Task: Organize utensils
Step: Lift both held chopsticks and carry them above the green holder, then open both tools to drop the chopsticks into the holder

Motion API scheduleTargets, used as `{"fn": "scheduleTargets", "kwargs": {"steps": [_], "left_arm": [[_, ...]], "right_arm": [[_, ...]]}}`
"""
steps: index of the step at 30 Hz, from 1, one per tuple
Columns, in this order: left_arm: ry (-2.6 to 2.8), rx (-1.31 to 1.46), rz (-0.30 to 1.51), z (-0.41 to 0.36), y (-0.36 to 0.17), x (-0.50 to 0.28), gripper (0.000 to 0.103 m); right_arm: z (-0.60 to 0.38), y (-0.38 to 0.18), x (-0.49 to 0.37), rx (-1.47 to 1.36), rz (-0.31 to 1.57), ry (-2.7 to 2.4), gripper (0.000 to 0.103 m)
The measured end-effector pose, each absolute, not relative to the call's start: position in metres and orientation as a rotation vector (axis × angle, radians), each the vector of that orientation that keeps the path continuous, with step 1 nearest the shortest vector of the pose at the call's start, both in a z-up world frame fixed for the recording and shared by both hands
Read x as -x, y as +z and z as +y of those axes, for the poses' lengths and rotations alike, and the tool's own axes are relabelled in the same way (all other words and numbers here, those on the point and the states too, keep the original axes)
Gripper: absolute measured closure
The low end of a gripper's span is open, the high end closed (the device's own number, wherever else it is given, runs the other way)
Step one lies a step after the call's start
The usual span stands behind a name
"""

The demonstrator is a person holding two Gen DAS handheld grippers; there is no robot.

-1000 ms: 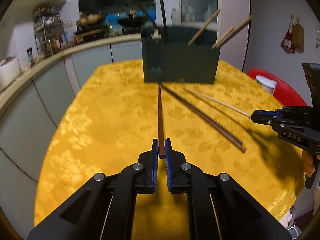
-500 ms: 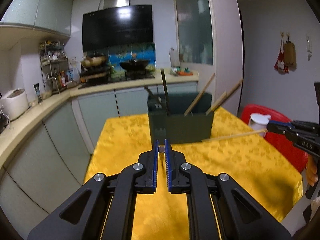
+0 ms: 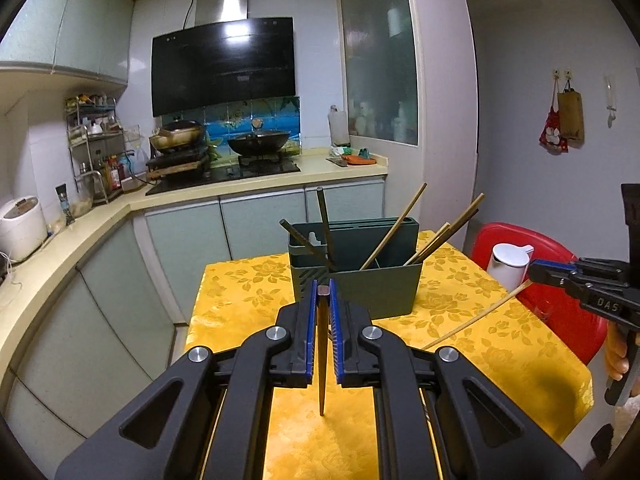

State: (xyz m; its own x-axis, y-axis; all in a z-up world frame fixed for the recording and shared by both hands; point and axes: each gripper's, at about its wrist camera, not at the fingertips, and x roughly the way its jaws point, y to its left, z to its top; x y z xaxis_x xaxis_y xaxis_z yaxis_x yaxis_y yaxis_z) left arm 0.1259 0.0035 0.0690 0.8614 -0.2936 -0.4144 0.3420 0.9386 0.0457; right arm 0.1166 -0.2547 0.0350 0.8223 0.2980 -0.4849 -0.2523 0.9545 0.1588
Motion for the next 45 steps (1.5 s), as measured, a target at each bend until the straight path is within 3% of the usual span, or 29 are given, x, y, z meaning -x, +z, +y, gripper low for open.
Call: {"fn": "scheduleTargets", "kwargs": {"steps": [13, 34, 45], "left_arm": [[-0.351, -0.092, 0.449, 0.000, 0.094, -0.157, 0.097], [-0.379, -0.092, 0.309, -0.070, 0.198, -0.218, 0.097], [-0.300, -0.034, 0.295, -0.098, 0.175, -0.288, 0.097]], "right_arm": [[-0.257, 0.054, -0.165, -0.084, 0.631, 0.265, 0.095], [-0.265, 0.147, -0.232, -0.040, 0.559, 0.139, 0.095], [-0.261, 0.123, -0.278, -0.041, 0.651, 0.109, 0.095]]}}
